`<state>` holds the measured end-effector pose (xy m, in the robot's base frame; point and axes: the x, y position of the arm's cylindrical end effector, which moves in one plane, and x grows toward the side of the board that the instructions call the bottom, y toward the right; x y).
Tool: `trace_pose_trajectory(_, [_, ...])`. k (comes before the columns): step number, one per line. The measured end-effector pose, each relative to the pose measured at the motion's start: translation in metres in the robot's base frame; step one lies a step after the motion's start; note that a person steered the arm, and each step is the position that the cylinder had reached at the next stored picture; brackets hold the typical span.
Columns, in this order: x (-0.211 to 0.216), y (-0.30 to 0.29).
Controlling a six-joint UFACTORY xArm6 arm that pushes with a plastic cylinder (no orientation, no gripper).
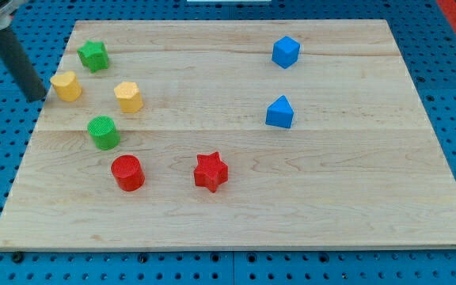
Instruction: Drag the yellow heart above to the red star
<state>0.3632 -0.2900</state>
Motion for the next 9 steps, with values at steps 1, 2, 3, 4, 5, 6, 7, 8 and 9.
trace_pose_trajectory(1, [-0.032, 0.036])
trace_pose_trajectory(2, [-0.04, 0.124])
trace_pose_trajectory(3, [-0.044, 0.181])
trace_pose_trajectory(4, [-0.054, 0.116])
trace_pose_trajectory(5, [-0.029, 0.085])
trace_pose_trajectory(6, [-0.02, 0.153])
trace_pose_trajectory(7, [0.016, 0.223])
trace_pose_trajectory(8, [0.036, 0.266])
trace_pose_trajectory(9, [0.036, 0.295])
